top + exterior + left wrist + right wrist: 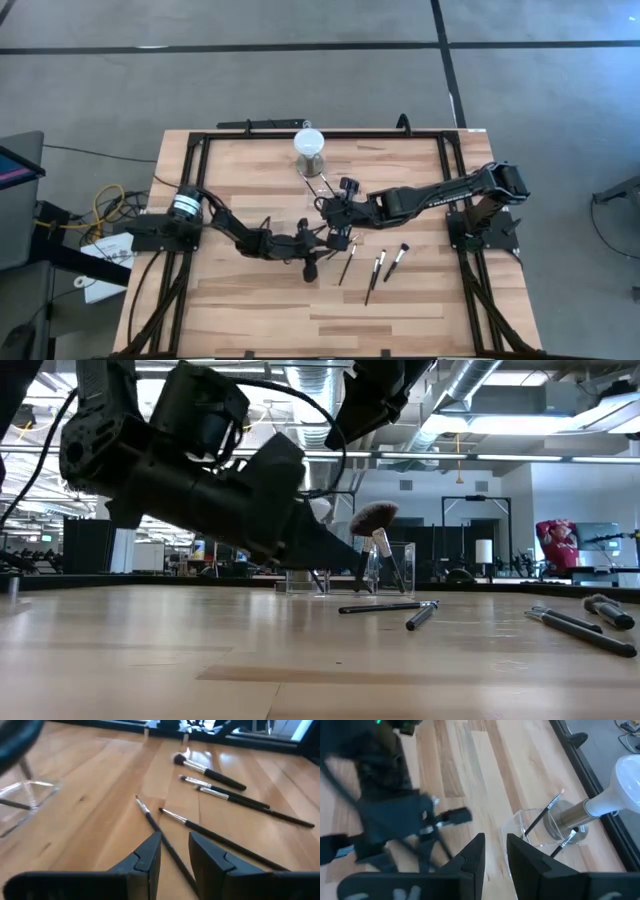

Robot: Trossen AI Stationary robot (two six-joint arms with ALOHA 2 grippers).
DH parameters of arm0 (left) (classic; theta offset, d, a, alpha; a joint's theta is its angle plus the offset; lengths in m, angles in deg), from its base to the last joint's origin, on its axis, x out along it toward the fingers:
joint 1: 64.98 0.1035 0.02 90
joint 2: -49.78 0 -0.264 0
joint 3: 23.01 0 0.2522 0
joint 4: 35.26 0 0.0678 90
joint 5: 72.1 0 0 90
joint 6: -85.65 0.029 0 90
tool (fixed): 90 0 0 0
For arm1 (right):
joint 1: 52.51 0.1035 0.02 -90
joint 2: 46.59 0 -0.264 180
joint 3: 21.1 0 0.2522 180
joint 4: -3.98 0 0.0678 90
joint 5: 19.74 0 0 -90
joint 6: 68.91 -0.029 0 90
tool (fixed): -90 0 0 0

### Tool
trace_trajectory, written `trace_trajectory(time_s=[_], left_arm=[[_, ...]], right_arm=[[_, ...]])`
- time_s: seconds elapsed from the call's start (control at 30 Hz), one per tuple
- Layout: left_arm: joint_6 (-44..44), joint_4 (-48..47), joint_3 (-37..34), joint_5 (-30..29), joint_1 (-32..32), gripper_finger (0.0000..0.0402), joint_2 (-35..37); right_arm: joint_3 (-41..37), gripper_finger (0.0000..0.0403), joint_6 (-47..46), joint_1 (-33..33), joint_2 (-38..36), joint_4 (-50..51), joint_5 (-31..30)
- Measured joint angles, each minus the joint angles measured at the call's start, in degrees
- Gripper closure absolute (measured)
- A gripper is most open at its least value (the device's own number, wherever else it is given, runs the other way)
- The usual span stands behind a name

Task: Put items in baskets/containers
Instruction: Put the black liner brush into the transparent organizer

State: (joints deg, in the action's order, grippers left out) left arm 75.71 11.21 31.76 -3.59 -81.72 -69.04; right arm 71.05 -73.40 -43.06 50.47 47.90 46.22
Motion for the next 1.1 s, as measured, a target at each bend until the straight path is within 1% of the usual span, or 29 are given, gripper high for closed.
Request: trace_trajectory(time_s=[0.17, 0.3, 0.53, 0.63, 0.77, 0.9, 1.03, 1.1], left_arm=[[0.95, 0.21, 3.36, -0.39, -1.06, 0.0305, -4.39], [1.5, 0.3, 3.64, -1.46, -0.56, 0.0305, -6.9], [1.49, 1.6, 3.72, -1.5, -0.04, 0.0305, -9.24], [1.52, 0.92, 3.39, -1.45, -0.02, 0.0315, -9.25], [2.74, -0.08, 1.14, -1.55, 0.06, 0.0335, -6.86], [5.26, -1.99, -3.13, -1.77, 0.18, 0.0347, -2.49], [5.16, -4.96, -8.56, -1.96, 0.18, 0.0348, 4.17], [3.15, -4.94, -10.86, -2.09, 0.18, 0.0347, 7.58]], right_arm=[[0.0, 0.033, 0.0, -0.17, 0.0, 0.14, -0.02], [0.0, 0.033, 0.0, -0.2, 0.0, 0.29, -0.02], [0.0, 0.033, 0.0, -0.2, 0.0, 0.29, -0.02], [-0.02, 0.033, 0.0, -0.2, 0.0, 0.33, -0.02], [-0.02, 0.033, 0.0, -0.18, 0.02, 0.71, -0.02], [-0.02, 0.033, 0.0, -0.16, 0.02, 0.82, 0.01], [-0.02, 0.033, -0.02, -0.16, 0.02, 0.8, 0.01], [-0.02, 0.033, -0.02, -0.16, 0.02, 0.77, 0.01]])
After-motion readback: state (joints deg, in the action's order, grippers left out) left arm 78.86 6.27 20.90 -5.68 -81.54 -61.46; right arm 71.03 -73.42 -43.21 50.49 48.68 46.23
